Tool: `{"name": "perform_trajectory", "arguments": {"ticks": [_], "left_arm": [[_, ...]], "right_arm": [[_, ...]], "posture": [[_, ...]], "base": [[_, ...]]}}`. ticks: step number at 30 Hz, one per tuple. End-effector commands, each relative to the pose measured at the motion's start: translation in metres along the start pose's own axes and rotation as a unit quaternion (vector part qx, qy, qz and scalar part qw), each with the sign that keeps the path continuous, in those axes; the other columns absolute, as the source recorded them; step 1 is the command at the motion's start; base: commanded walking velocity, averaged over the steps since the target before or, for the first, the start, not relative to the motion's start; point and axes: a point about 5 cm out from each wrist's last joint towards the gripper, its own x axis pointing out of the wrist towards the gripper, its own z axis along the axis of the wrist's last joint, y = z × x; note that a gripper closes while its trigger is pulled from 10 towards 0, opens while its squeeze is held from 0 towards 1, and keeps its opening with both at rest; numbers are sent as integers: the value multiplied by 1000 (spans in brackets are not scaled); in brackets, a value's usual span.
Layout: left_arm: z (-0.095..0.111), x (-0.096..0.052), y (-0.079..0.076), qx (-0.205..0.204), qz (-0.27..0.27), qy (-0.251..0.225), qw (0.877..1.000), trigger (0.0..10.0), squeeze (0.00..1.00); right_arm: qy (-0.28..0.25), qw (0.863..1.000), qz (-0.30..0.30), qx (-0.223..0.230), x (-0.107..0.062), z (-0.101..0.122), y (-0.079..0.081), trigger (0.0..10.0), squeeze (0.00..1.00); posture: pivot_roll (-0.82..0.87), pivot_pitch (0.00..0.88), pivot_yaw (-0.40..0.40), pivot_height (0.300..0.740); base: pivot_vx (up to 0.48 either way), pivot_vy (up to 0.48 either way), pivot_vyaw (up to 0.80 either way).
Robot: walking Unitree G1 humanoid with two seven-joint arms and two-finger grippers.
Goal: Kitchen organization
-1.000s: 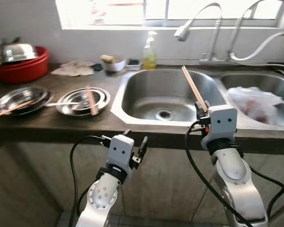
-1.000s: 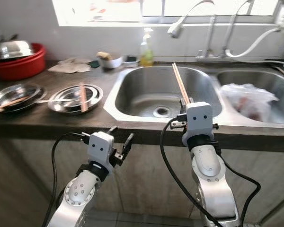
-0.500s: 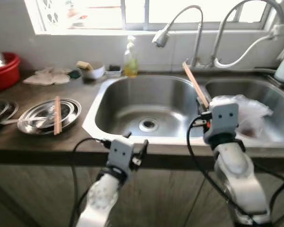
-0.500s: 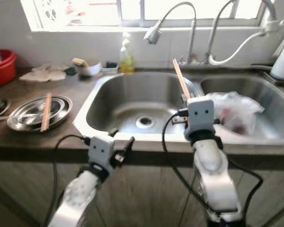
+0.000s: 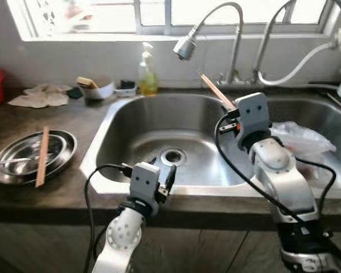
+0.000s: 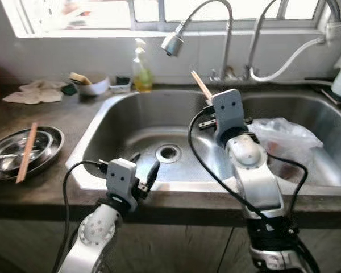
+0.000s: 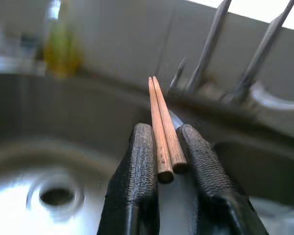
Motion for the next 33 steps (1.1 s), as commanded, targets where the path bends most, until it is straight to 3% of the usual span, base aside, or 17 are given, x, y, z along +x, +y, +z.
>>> {"name": "perform_trajectory", "arguments": {"ticks": [1,14,15,16,17,18,28,29,30,33], "left_arm": [[-2,-5,4,6,7,7,1000,10000,0],[-5,-15,3,12,12,22,1000,10000,0],[-5,-16,3,11,13,24,1000,10000,0],[-5,-17,2,11,12,25,1000,10000,0],[-5,-18,2,11,11,26,1000,10000,0],[-5,-18,1,10,10,27,1000,10000,0],[-7,-21,1,10,7,34,999,10000,0],[-7,-21,1,10,6,34,999,10000,0],[-7,-21,0,10,5,35,999,10000,0],[-6,-21,0,9,4,35,999,10000,0]], "right_arm": [[23,998,58,-17,13,4,14,10000,0],[114,987,107,-29,44,-24,21,10000,0],[115,987,107,-28,45,-24,22,10000,106],[115,987,108,-26,46,-24,23,10000,525],[115,987,109,-24,46,-24,23,10000,525],[115,987,108,-23,47,-24,23,10000,1000],[85,992,89,-3,47,-19,18,10000,1000],[76,993,88,6,45,-17,18,10000,145],[59,995,83,13,43,-14,18,10000,0],[14,996,70,49,37,-2,16,10000,0]], "posture": [[-44,0,-35,740],[-20,0,-40,740],[-17,4,-43,740],[-14,6,-42,740],[-14,6,-42,740],[-12,10,-41,740],[-18,21,-33,740],[-20,21,-30,740],[-20,21,-30,740],[-20,22,-31,740]], "base": [[0,0,0],[0,0,0],[0,0,0],[0,0,0],[0,0,0],[0,0,0],[0,0,0],[0,0,0],[0,0,0],[0,0,0]]}}
